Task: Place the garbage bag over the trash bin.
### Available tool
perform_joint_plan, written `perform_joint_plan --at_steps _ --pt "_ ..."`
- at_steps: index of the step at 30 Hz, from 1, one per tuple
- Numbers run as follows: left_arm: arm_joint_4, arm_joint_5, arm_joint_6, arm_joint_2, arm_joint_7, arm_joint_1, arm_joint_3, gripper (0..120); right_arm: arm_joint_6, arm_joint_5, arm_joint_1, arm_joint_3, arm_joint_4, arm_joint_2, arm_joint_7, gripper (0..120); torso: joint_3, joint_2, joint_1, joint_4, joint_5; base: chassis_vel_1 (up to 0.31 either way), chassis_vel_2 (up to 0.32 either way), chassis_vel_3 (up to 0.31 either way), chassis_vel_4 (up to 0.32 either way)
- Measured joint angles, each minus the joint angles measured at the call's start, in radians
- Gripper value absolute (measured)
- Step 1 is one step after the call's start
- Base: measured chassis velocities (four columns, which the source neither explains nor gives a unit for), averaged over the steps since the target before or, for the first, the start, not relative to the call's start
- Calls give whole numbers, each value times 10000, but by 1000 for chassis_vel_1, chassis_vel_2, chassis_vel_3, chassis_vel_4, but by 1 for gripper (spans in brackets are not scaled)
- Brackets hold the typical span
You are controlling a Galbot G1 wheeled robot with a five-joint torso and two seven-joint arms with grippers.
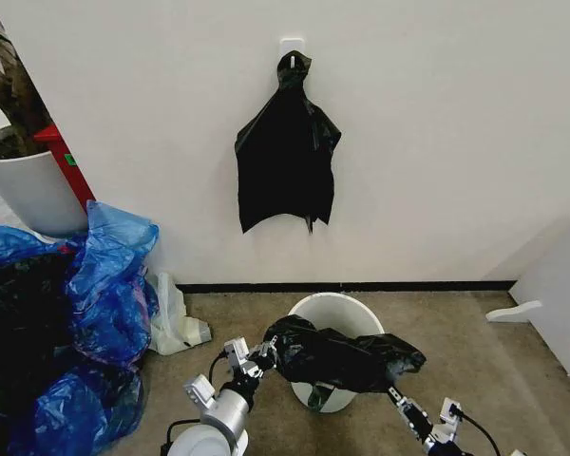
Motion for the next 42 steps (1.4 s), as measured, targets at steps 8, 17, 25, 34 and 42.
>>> perform_joint_plan --at_steps 8,17,25,34,42 --pt "-83 206 -87 -3 76 565 -41 0 269 -636 -425 -77 12 69 -203 0 0 0 0 -3 -2 0 0 0 0" --pt "509 757 -254 -6 283 676 16 0 437 -1412 203 -247 -964 280 -35 0 1 1 0 1 3 0 0 0 0" --pt "1444 763 -334 -278 292 -431 191 0 541 -1898 876 -285 -2024 463 81 0 1 1 0 -2 0 0 0 0 0" --pt "1671 722 -349 -341 283 -682 201 0 541 -1953 1320 4 -2251 457 286 0 1 1 0 -1 2 0 0 0 0" --pt "1629 684 -361 -313 329 -551 104 0 347 -1938 1749 211 -2390 353 580 0 1 1 0 0 1 0 0 0 0"
